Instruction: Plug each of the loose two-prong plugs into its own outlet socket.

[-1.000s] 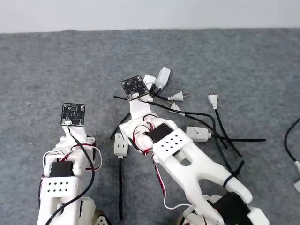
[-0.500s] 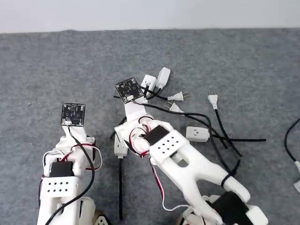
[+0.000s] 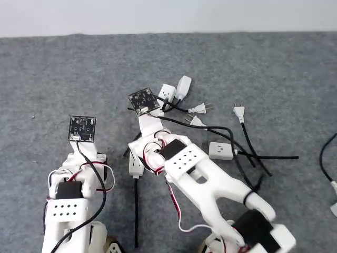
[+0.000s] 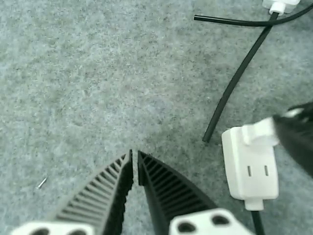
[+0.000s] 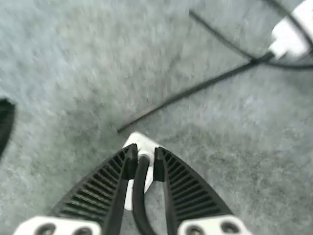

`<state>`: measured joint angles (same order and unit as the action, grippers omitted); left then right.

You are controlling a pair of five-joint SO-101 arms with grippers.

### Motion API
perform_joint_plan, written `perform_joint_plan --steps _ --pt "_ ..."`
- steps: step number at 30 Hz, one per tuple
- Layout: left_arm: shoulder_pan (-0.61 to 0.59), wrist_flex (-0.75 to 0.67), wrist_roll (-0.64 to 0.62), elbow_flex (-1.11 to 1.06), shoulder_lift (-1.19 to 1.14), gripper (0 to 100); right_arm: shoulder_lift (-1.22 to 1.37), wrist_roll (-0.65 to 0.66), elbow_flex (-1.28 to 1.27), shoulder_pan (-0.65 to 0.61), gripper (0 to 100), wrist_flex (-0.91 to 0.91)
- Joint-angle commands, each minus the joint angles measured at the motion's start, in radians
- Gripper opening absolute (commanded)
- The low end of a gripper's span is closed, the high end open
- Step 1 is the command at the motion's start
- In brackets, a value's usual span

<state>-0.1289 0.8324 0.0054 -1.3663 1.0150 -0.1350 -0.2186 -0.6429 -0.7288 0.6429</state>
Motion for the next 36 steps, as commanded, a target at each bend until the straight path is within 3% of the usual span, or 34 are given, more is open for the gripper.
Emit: perform_joint_plan --steps 1,27,36 --pt "-0.005 -0.023 -0.003 0.012 -0.002 2 0.027 -0.006 0.058 -0.008 0.8 -0.019" --pt "-0.009 -0.025 -0.003 0.012 0.003 2 0.088 0.046 0.038 -0.085 1.7 0.117" --pt "-0.037 -0.063 0.037 0.01 0.003 2 0.079 -0.035 0.066 -0.13 26.4 0.117"
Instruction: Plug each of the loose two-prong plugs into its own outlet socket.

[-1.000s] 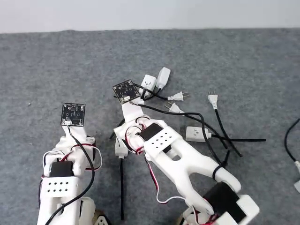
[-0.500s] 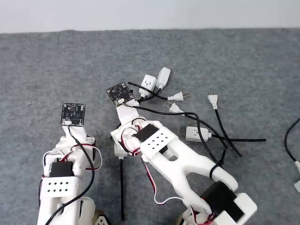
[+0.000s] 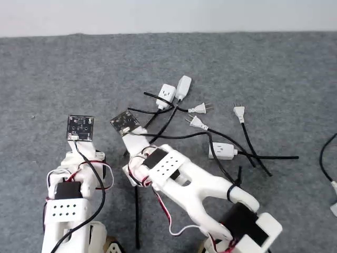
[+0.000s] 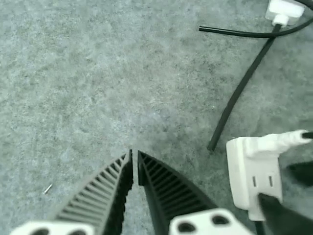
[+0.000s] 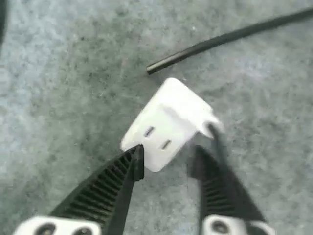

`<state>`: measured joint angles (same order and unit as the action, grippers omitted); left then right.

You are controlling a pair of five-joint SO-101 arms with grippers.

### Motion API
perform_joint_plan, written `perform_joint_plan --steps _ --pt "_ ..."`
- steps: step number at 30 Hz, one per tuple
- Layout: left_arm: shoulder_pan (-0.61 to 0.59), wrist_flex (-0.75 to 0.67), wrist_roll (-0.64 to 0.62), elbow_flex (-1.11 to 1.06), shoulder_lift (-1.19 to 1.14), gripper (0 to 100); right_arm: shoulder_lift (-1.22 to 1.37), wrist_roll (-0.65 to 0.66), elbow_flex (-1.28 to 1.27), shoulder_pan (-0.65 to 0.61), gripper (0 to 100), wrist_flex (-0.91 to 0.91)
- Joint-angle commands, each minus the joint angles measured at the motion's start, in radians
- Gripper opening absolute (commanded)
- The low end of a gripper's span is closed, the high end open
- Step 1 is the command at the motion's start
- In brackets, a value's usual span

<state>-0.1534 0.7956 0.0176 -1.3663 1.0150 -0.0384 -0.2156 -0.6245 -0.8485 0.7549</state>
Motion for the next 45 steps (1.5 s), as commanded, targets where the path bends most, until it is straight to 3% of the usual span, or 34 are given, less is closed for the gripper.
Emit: perform_joint_plan --steps 1,10,16,20,26,30,33,41,45 --pt "-0.017 -0.028 0.028 0.012 0.005 2 -0.018 -0.052 0.06 -0.01 26.7 0.007" --pt "-0.046 -0.028 0.026 0.033 0.006 2 -0.008 -0.112 0.112 -0.013 26.9 -0.002" --pt "-0.183 -0.028 -0.049 0.099 0.003 2 0.008 -0.181 0.129 -0.068 26.8 -0.027" --pt "-0.207 -0.028 -0.081 0.11 -0.002 2 0.108 -0.178 0.152 -0.093 26.8 -0.085" --pt "-0.207 -0.028 -0.094 0.107 -0.002 6 0.214 -0.178 0.27 -0.056 26.3 0.021" --pt "-0.207 -0.028 -0.094 0.105 -0.002 6 0.275 -0.175 0.342 -0.033 11.9 0.084" --pt "-0.204 -0.028 -0.094 0.104 -0.002 6 0.294 -0.091 0.382 -0.005 0.2 0.154" --pt "-0.198 -0.026 -0.094 0.104 -0.003 6 0.019 -0.017 0.324 0.202 0.8 0.309" --pt "-0.157 -0.026 -0.094 0.091 -0.005 6 -0.214 0.129 0.285 0.315 0.8 0.461"
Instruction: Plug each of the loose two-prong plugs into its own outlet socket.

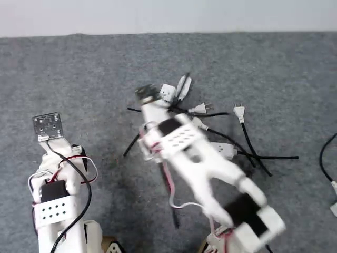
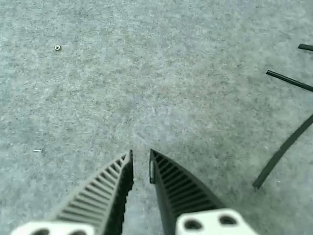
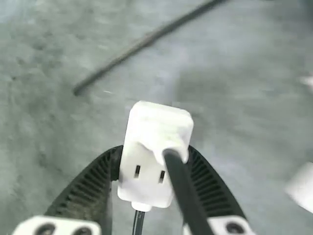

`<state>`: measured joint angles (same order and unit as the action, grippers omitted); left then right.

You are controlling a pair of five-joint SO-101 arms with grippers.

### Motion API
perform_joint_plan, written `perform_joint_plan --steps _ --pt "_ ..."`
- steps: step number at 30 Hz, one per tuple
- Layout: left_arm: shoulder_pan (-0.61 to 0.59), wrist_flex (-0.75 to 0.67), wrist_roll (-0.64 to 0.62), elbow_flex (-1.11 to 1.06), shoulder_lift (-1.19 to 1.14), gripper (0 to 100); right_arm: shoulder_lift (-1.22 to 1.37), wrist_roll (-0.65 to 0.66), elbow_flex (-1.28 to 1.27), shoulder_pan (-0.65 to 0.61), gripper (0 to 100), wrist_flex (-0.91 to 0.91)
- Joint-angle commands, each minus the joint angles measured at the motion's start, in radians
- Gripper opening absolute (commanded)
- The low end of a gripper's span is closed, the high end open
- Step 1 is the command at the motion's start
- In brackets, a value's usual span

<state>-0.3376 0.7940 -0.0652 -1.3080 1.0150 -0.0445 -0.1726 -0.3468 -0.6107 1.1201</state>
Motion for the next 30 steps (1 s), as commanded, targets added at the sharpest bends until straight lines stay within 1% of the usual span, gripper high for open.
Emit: perform_joint_plan --steps 1,3,7,10,12,14,16,18,22,24,27,30 --pt "0.034 -0.026 -0.011 0.028 -0.005 6 -0.26 0.109 0.008 0.124 0.8 0.134" --pt "0.046 -0.025 -0.011 0.024 -0.005 6 -0.352 0.157 0.009 0.234 0.8 0.194" --pt "0.051 -0.02 -0.011 0.022 -0.005 5 -0.467 0.255 0.006 0.509 0.8 0.298" --pt "0.114 0.008 -0.011 0.015 -0.005 1 -0.489 0.339 -0.011 0.739 0.8 0.337" --pt "0.175 0.046 -0.048 0.013 -0.005 1 -0.483 0.408 -0.04 0.892 0.8 0.317" --pt "0.229 0.072 -0.13 0.019 -0.005 1 -0.47 0.483 -0.084 1.026 0.8 0.266" --pt "0.29 0.069 -0.199 0.022 -0.005 1 -0.452 0.545 -0.13 1.144 0.8 0.208" --pt "0.362 0.058 -0.233 0.031 -0.005 1 -0.42 0.595 -0.169 1.245 0.8 0.14" --pt "0.502 0.055 -0.292 0.059 -0.005 1 -0.318 0.672 -0.19 1.405 0.8 0.048" --pt "0.56 0.057 -0.327 0.087 -0.006 2 -0.263 0.698 -0.189 1.455 0.8 0.01" --pt "0.621 0.06 -0.371 0.142 -0.018 2 -0.18 0.717 -0.189 1.5 0.8 -0.067" --pt "0.658 0.081 -0.413 0.234 -0.124 2 -0.107 0.718 -0.187 1.509 1.7 -0.136"
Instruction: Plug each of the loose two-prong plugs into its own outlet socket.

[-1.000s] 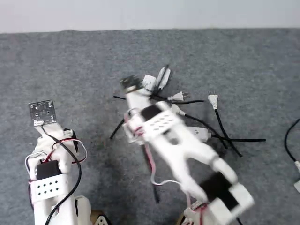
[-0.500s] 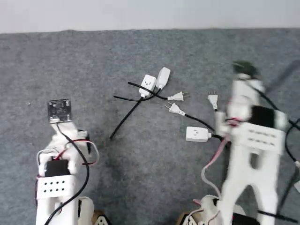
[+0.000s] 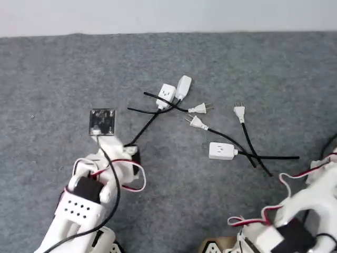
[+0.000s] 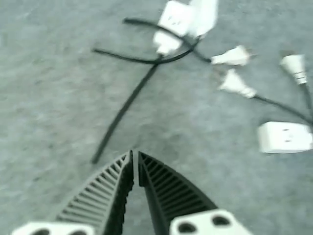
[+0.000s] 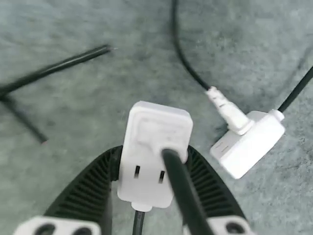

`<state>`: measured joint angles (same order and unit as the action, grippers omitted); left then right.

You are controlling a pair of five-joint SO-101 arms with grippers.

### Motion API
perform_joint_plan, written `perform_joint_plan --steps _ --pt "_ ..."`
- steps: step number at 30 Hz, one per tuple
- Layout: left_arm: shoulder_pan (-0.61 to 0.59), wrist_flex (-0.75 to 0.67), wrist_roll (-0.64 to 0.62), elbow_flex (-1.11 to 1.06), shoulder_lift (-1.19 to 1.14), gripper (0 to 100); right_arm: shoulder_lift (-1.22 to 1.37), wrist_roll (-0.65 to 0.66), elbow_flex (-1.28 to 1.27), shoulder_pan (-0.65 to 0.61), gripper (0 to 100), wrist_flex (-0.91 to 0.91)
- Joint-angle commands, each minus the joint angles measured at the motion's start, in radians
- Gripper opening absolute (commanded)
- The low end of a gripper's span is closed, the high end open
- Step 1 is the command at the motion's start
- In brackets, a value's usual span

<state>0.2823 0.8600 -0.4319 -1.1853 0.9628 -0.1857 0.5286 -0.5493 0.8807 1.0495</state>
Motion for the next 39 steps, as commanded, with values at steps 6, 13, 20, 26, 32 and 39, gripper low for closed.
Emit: perform_joint_plan --steps 6,13,20,26,32,39 --pt "0.051 -0.029 -0.057 0.232 -0.388 2 0.14 0.011 0.051 0.045 19.0 -0.128" --pt "0.04 -0.15 -0.018 0.196 -0.499 2 0.182 0.009 0.232 0.05 20.5 0.047" --pt "0.04 -0.164 0.025 0.168 -0.5 2 0.174 -0.084 0.462 -0.039 11.2 0.409" --pt "0.04 -0.161 0.029 0.156 -0.499 2 0.088 -0.121 0.4 -0.268 0.7 0.443" --pt "0.04 -0.157 0.123 0.145 -0.499 2 0.061 -0.311 0.273 -0.538 4.7 0.306" --pt "0.041 -0.158 0.126 0.134 -0.499 2 0.148 -0.605 0.17 -0.727 18.8 0.059"
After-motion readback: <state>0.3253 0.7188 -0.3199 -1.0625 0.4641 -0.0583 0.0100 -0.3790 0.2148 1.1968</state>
